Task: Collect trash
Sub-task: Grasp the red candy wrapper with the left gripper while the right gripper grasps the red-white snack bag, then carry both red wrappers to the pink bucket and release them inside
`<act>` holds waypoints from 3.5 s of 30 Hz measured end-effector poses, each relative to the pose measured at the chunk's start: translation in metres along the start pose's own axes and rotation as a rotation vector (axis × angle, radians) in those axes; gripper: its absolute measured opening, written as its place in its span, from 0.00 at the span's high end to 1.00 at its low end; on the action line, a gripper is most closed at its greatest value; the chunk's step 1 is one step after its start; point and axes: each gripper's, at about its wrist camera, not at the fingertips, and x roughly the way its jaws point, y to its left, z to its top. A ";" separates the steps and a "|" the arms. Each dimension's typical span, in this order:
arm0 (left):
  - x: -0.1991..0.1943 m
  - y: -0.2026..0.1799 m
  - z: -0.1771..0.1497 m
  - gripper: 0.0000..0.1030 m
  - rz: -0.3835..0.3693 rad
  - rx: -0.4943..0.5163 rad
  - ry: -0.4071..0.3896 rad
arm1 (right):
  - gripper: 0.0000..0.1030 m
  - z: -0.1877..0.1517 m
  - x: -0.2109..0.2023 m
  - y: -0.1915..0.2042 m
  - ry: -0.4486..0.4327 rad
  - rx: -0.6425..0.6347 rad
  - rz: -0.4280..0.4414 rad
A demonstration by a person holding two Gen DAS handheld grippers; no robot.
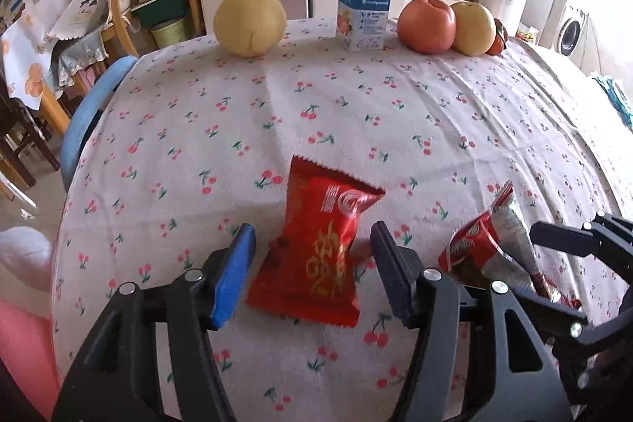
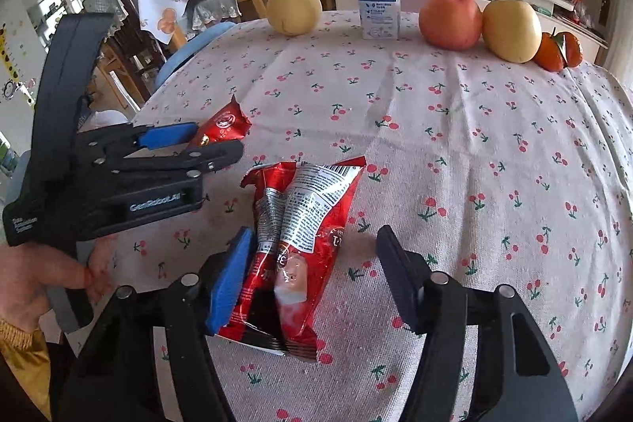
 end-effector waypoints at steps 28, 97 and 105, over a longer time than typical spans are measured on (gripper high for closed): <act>-0.098 0.027 -0.058 0.67 0.019 -0.279 -0.182 | 0.66 -0.017 -0.017 -0.004 -0.061 -0.009 0.119; -0.197 0.280 -0.158 0.34 0.484 -0.724 -0.209 | 0.49 0.038 0.030 0.355 -0.055 -0.333 0.421; -0.200 0.272 -0.154 0.16 0.524 -0.695 -0.209 | 0.14 0.036 0.020 0.322 -0.121 -0.259 0.348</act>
